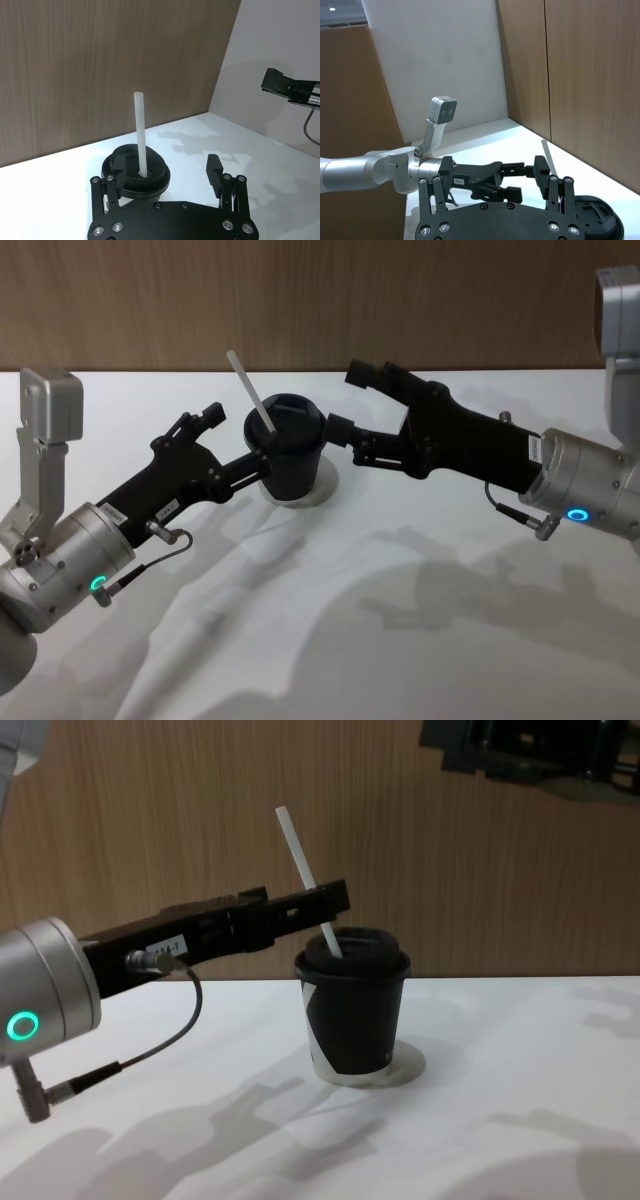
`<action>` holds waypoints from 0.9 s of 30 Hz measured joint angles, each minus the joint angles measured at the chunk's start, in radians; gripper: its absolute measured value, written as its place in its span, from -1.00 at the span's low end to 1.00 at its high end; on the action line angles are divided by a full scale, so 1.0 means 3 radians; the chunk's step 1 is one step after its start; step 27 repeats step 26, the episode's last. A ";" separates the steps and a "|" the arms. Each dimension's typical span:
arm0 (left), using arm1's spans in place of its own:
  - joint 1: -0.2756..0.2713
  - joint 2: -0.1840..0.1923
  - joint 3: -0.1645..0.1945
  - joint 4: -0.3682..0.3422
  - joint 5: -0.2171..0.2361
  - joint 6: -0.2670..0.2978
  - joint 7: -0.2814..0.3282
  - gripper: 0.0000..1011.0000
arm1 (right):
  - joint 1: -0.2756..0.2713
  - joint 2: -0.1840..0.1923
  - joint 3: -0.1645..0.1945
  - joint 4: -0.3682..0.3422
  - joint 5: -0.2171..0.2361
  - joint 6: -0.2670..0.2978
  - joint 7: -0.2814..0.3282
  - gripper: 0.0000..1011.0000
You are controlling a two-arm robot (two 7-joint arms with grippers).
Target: Pick up the straw with one hand, pass it to the other hand, and insert it into the cup.
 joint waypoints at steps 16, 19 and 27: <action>0.0095 0.0005 -0.0020 -0.0071 0.0029 -0.0061 0.0039 0.98 | -0.0024 0.0064 -0.0023 -0.0052 0.0003 0.0046 0.0024 0.98; 0.0102 0.0005 -0.0021 -0.0075 0.0031 -0.0064 0.0042 0.98 | -0.0026 0.0068 -0.0024 -0.0055 0.0003 0.0048 0.0026 0.98; 0.0115 0.0006 -0.0024 -0.0086 0.0035 -0.0072 0.0048 0.98 | -0.0028 0.0078 -0.0026 -0.0062 0.0003 0.0055 0.0029 0.98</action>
